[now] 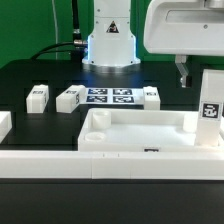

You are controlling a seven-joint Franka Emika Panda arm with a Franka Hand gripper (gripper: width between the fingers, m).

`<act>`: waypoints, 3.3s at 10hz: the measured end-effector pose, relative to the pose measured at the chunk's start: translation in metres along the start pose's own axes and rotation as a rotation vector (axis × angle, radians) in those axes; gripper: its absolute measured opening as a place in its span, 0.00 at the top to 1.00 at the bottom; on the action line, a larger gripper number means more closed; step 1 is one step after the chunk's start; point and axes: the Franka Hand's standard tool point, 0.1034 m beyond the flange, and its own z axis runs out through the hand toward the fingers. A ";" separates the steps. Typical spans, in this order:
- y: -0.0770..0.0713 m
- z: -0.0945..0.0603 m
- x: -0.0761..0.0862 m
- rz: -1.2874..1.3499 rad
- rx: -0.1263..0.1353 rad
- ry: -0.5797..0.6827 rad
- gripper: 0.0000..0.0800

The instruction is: Assemble desk

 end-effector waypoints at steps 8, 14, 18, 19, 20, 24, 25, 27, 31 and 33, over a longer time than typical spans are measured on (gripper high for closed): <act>0.017 -0.009 -0.039 -0.130 0.004 -0.006 0.19; 0.026 -0.001 -0.073 -0.149 0.007 0.001 0.19; 0.048 0.009 -0.095 -0.186 0.006 0.010 0.19; 0.049 0.010 -0.096 -0.190 0.000 -0.005 0.19; 0.049 0.010 -0.096 -0.192 -0.001 -0.008 0.19; 0.089 0.021 -0.117 -0.274 -0.031 -0.198 0.19; 0.096 0.024 -0.123 -0.278 -0.041 -0.252 0.19; 0.098 0.024 -0.126 -0.277 -0.067 -0.377 0.19; 0.113 0.036 -0.133 -0.318 -0.080 -0.577 0.19; 0.115 0.045 -0.139 -0.295 -0.066 -0.596 0.19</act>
Offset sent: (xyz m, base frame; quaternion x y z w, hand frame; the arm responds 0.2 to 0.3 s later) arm -0.0464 -0.0131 0.0114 0.0408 -0.0077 -0.0767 0.9962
